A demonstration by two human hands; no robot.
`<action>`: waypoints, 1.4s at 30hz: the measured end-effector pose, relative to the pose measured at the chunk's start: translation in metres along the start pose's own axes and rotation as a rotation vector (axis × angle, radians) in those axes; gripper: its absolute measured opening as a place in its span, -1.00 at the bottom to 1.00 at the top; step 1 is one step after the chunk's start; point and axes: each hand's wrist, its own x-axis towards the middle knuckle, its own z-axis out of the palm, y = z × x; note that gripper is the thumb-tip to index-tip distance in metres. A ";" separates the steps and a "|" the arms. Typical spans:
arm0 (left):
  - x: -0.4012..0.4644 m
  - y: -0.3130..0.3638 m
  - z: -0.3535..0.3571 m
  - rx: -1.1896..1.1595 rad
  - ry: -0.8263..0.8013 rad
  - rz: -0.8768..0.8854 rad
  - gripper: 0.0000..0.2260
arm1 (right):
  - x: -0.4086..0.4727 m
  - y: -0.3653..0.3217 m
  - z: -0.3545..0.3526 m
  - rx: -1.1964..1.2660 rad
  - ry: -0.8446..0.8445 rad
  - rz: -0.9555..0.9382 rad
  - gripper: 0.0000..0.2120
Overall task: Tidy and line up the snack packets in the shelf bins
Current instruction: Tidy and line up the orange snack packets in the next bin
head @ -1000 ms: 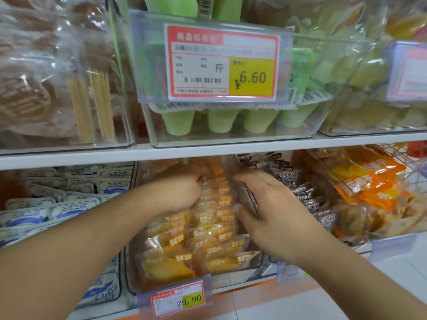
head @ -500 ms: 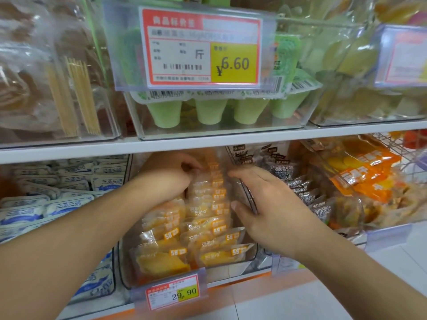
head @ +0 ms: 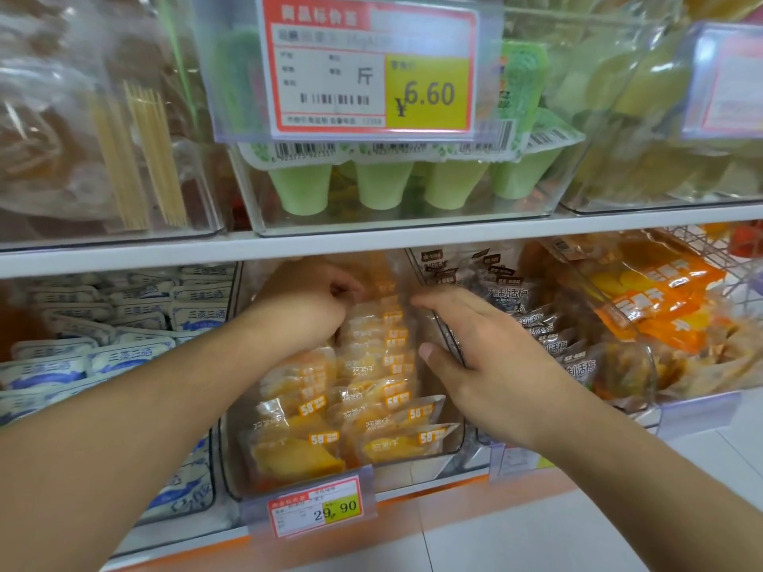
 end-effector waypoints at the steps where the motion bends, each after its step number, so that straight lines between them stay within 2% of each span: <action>1: -0.001 0.002 -0.003 0.022 -0.008 -0.002 -0.84 | 0.000 0.000 -0.001 0.001 0.001 -0.008 -0.57; 5: -0.030 0.007 -0.021 0.074 -0.006 0.092 -0.72 | -0.004 -0.003 -0.003 -0.073 -0.043 -0.087 -0.51; 8: -0.078 0.000 -0.036 0.158 0.062 0.264 -0.80 | -0.015 -0.013 -0.004 -0.100 -0.095 -0.154 -0.41; 10: -0.111 -0.013 -0.043 0.173 0.037 0.331 -0.82 | -0.023 -0.020 0.000 -0.132 -0.138 -0.178 -0.37; 14: -0.149 -0.045 -0.043 0.319 -0.041 0.403 -0.77 | -0.030 -0.024 0.012 -0.221 -0.159 -0.174 -0.45; 17: -0.147 -0.056 -0.036 0.428 -0.017 0.487 -0.90 | -0.029 -0.030 0.018 -0.240 -0.122 -0.100 -0.52; 19: -0.142 -0.058 -0.035 0.459 0.001 0.498 -0.95 | -0.030 -0.037 0.022 -0.258 -0.079 -0.061 -0.57; 22: -0.140 -0.059 -0.037 0.508 -0.023 0.470 -0.76 | -0.031 -0.045 0.025 -0.308 -0.026 -0.001 -0.64; 24: -0.139 -0.059 -0.040 0.546 -0.068 0.431 -0.74 | -0.031 -0.047 0.027 -0.334 -0.011 0.022 -0.66; 30: -0.144 -0.048 -0.036 0.546 -0.006 0.466 -0.86 | -0.030 -0.047 0.029 -0.325 -0.022 0.037 -0.65; 33: -0.143 -0.043 -0.042 0.483 0.029 0.365 -0.52 | -0.028 -0.046 0.029 -0.306 -0.031 0.032 -0.64; 36: -0.129 -0.043 -0.048 0.452 -0.032 0.319 -0.28 | -0.027 -0.045 0.027 -0.292 -0.049 0.016 -0.61; 38: -0.118 -0.043 -0.049 0.496 -0.114 0.303 -0.19 | -0.027 -0.045 0.026 -0.277 -0.047 0.001 -0.59; 42: -0.106 -0.042 -0.046 0.546 -0.181 0.293 -0.21 | -0.025 -0.044 0.024 -0.249 -0.039 -0.021 -0.60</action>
